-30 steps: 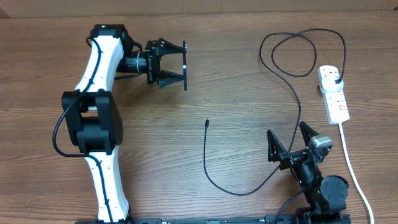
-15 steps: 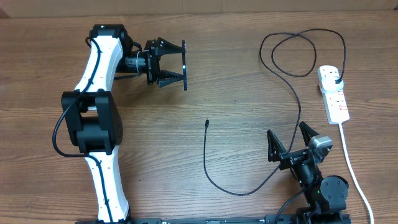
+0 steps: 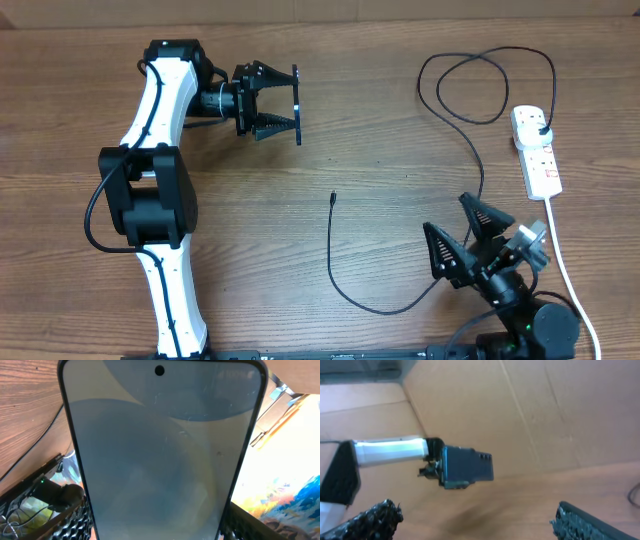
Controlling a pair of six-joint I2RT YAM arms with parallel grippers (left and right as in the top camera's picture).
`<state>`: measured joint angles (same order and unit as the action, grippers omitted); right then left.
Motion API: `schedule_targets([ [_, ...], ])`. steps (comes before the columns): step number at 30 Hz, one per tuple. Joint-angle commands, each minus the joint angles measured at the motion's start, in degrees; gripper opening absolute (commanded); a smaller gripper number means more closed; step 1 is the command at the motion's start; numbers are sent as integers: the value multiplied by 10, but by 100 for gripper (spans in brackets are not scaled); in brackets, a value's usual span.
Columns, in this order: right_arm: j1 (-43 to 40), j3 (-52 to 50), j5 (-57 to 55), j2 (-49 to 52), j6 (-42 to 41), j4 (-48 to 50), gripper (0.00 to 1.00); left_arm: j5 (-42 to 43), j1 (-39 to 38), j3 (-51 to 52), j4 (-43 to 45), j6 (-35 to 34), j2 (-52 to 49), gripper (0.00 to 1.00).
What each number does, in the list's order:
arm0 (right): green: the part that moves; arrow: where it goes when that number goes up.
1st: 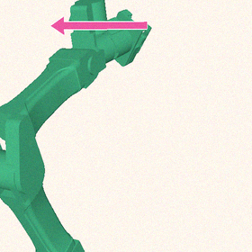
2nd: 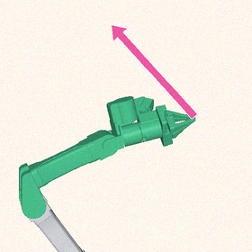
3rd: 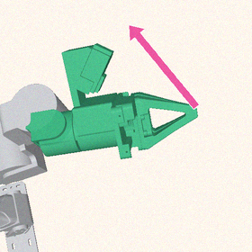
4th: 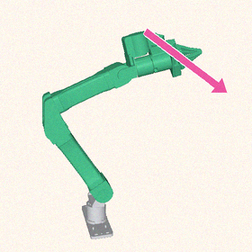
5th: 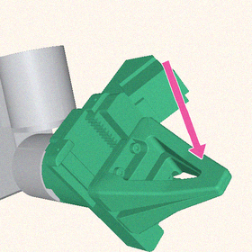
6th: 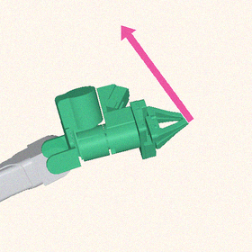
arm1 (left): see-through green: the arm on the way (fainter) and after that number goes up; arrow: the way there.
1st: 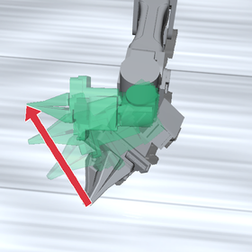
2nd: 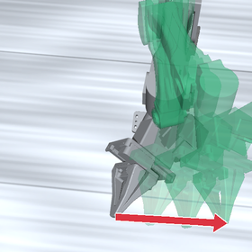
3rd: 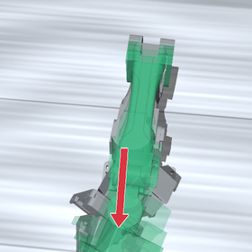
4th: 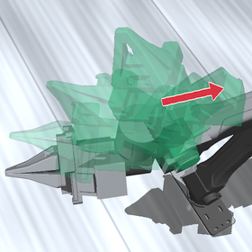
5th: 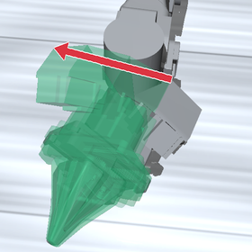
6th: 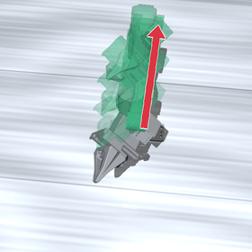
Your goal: Plug charger to phone and switch on socket
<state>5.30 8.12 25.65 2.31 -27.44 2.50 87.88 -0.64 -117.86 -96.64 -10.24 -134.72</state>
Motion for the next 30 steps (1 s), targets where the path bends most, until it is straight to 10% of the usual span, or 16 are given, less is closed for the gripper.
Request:
schedule_targets([
  [1, 2, 151, -50, 66, 78, -119, 100, 28, 0, -16, -2, 15, 5, 73],
  [8, 2, 475, -73, 370, 159, -466, 100, 28, 0, -16, -2, 15, 5, 73],
  [14, 5, 582, 167, 541, 155, -477, 98, 28, 0, -16, -2, 15, 5, 73],
  [25, 257, 834, -433, 796, -15, -720, 100, 28, 0, -16, -2, 15, 5, 73],
  [30, 268, 837, -370, 835, -8, -669, 100, 28, 0, -16, -2, 15, 5, 73],
])
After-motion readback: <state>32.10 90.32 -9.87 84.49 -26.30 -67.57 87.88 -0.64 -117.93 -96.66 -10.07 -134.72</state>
